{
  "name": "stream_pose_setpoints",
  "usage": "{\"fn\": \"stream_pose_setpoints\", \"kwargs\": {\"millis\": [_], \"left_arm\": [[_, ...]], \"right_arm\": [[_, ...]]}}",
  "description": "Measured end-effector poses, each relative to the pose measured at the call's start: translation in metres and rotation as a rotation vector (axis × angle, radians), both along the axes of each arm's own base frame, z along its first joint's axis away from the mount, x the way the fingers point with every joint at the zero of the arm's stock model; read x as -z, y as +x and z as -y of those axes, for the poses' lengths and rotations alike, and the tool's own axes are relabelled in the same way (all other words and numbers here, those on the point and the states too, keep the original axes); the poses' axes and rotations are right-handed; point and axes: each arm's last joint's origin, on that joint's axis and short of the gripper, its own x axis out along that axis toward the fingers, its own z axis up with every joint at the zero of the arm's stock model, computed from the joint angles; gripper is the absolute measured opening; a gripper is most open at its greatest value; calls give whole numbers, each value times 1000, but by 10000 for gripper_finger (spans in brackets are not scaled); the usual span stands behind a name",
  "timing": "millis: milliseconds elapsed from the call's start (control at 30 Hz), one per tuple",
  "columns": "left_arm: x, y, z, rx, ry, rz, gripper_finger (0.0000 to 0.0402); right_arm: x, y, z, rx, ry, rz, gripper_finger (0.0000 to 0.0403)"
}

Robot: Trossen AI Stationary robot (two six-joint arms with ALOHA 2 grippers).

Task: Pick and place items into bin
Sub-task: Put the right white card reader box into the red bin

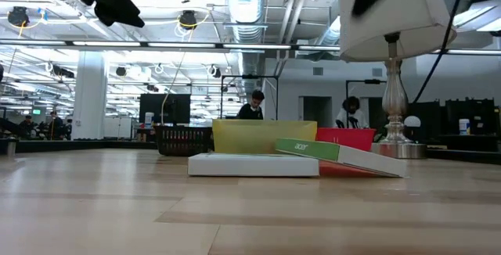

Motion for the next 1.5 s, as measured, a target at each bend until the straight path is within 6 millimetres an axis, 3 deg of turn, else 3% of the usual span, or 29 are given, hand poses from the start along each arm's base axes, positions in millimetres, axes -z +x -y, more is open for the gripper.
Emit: {"fn": "stream_pose_setpoints", "kwargs": {"millis": [133, 267, 367, 600, 867, 1067, 1500], "left_arm": [[0, -2, 0, 0, 0, 4, 206], [0, -1, 0, 0, -1, 1, 206], [0, -2, 0, -1, -1, 2, 206], [0, -2, 0, -5, -11, 2, 206], [0, -2, 0, -6, -12, 2, 206], [0, -2, 0, -9, -18, 3, 206], [0, -1, 0, -9, -20, 0, 206]], "right_arm": [[-30, -34, -12, -79, -260, 173, 259], [-33, -56, -23, -113, -380, 246, 259], [-17, -67, -30, -108, -400, 251, 259], [50, -78, -31, -14, -479, 240, 259], [89, -67, -34, 1, -517, 187, 259], [93, -53, -41, -25, -373, 170, 259], [92, -15, -55, 10, -19, 338, 259]]}}
